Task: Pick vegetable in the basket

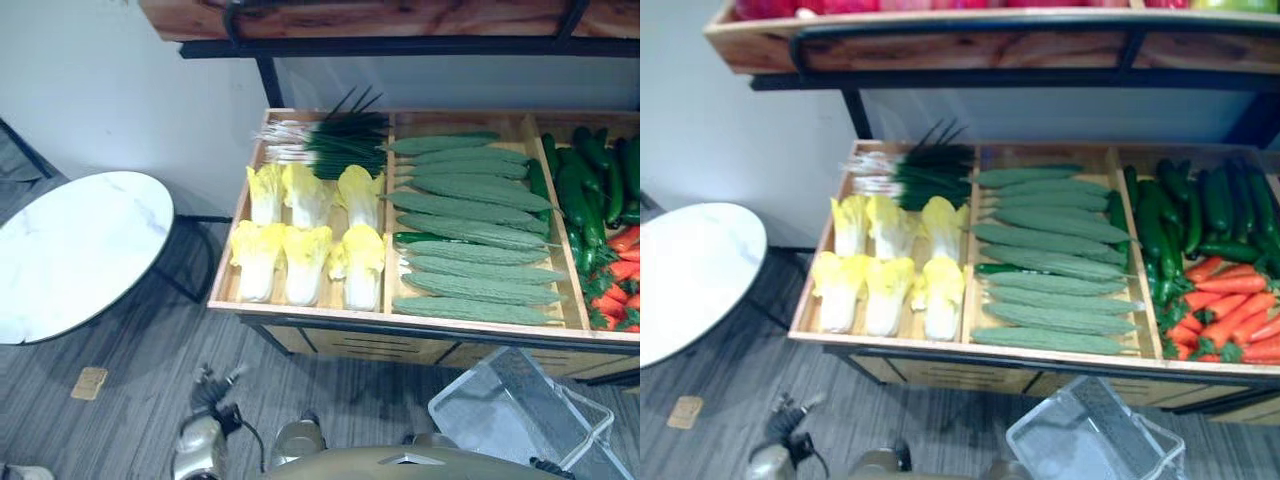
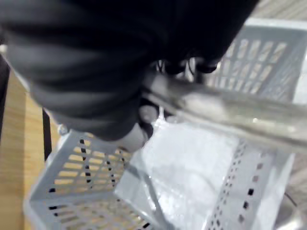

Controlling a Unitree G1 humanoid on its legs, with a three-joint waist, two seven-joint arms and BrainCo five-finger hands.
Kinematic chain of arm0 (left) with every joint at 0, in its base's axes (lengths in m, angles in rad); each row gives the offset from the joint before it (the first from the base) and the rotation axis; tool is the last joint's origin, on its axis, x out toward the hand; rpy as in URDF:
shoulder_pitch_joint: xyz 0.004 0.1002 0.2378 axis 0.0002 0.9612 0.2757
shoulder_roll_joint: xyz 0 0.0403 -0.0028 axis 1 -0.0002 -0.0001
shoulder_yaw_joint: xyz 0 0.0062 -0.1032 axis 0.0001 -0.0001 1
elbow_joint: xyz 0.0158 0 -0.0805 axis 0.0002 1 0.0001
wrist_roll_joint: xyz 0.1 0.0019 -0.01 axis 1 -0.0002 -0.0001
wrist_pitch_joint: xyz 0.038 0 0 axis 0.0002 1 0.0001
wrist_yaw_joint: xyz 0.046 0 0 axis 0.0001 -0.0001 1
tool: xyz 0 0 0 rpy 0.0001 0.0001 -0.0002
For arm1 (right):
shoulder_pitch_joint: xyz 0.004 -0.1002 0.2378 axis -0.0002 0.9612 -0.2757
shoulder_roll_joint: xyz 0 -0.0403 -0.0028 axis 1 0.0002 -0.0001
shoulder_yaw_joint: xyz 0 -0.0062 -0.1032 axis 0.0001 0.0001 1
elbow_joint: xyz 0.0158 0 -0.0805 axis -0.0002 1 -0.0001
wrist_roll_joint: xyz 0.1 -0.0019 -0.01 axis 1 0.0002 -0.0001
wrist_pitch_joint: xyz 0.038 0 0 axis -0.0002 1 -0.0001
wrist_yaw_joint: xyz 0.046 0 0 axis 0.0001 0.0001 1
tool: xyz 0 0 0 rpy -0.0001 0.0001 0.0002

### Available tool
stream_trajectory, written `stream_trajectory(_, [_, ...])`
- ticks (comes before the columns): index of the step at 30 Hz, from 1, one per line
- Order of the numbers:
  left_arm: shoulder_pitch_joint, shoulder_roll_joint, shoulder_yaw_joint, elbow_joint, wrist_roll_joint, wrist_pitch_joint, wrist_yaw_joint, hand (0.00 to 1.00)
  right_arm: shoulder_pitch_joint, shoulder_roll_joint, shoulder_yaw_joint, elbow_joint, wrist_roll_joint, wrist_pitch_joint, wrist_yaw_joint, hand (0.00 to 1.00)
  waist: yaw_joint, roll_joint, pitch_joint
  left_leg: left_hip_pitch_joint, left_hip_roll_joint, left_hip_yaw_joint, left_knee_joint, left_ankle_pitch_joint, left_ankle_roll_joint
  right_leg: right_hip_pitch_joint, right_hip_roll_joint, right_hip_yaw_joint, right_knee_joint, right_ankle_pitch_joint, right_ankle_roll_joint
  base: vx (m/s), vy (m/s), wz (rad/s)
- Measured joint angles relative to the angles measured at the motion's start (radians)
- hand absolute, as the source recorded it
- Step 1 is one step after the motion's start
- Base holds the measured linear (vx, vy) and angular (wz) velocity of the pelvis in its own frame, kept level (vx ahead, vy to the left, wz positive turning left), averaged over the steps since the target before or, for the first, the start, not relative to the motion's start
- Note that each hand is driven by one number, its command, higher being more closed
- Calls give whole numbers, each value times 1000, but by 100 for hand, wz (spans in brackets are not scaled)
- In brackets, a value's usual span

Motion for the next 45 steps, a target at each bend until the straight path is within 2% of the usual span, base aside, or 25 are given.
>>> stream_trajectory(1, [-13,20,0,-74,-35,-25,23,0,2,8,-19,5,0,-1,1,100,-6,2,-22,7,-20,-7,-85,-9,-14,14,-7,-25,-57,25,24,-88,381,90])
stream_trajectory(2, [-23,43,-2,-102,-43,-34,33,0,1,23,-20,16,0,-3,3,100,-10,-11,-26,6,-33,-22,-112,-2,-18,25,-18,-39,-85,40,34,-65,265,70])
stream_trajectory(4, [-29,133,-22,-202,-103,-57,66,0,6,92,-38,26,3,-7,2,100,-8,-66,-35,7,-79,-59,-129,22,-1,75,-47,-57,-154,78,26,-58,179,51])
stream_trajectory(7, [-24,168,-70,-311,-111,-87,78,0,14,102,-33,40,17,-9,1,100,-8,-87,-48,36,-101,-73,-139,27,8,118,-63,-53,-168,81,29,-91,88,26])
stream_trajectory(10, [-14,163,-197,-442,-87,-112,69,0,25,88,1,35,17,-21,2,100,-11,-70,-56,60,-113,-64,-197,49,4,114,-66,-43,-170,76,57,-130,-4,-5])
stream_trajectory(12, [-14,156,-325,-479,8,-114,53,0,24,67,12,26,4,-22,3,100,-29,-52,-63,76,-104,-64,-250,79,2,102,-52,-39,-171,76,58,-147,-66,-2])
stream_trajectory(14, [-19,150,-466,-479,116,-109,29,0,3,44,49,23,-1,-22,5,100,-56,-21,-66,80,-91,-55,-265,92,-2,87,-32,-13,-175,80,52,-66,-49,-16])
stream_trajectory(16, [-29,146,-540,-476,211,-99,26,0,-10,41,69,23,-8,-21,5,100,-68,-18,-64,89,-80,-46,-265,91,-4,86,-18,7,-183,89,45,-17,-33,-33])
stream_trajectory(18, [-63,146,-612,-435,345,-91,16,0,-16,46,114,22,-34,-22,8,100,-84,-28,-65,93,-59,-25,-264,84,-14,84,6,29,-194,94,39,15,-48,-33])
stream_trajectory(21, [-128,147,-628,-299,423,-82,15,0,-34,49,153,22,-51,-22,8,100,-93,-37,-62,107,-41,14,-260,76,-28,66,30,74,-206,115,28,84,-22,-45])
stream_trajectory(25, [-243,149,-628,-73,493,-38,32,0,-61,49,181,20,-83,-30,9,100,-118,-43,-48,109,-36,59,-243,64,-25,51,39,120,-211,131,33,113,0,-40])
stream_trajectory(28, [-295,155,-617,9,541,3,50,0,-71,48,180,20,-111,-32,6,100,-140,-50,-28,110,-38,66,-223,50,-24,50,37,132,-210,136,33,91,16,-20])
stream_trajectory(33, [-363,162,-590,70,579,29,88,0,-102,31,177,18,-117,-42,-1,100,-141,-38,31,103,-40,113,-186,29,-23,11,37,184,-186,138,35,9,11,-33])
stream_trajectory(39, [-510,190,-563,197,578,48,133,0,-188,10,156,18,-116,-42,-14,100,-160,-27,136,14,-36,133,-155,27,-22,-96,44,218,-171,172,39,-122,-28,-17])
stream_trajectory(40, [-526,198,-560,209,577,49,144,100,-200,10,156,11,-115,-42,-18,100,-160,-30,145,-1,-35,145,-152,27,-22,-119,45,228,-174,181,40,-140,-31,-40])
stream_trajectory(45, [-656,224,-511,332,576,54,194,100,-237,13,160,-11,-96,-43,-39,100,-159,-34,188,-69,-32,199,-144,34,-22,-198,55,284,-225,242,42,-87,-30,-32])
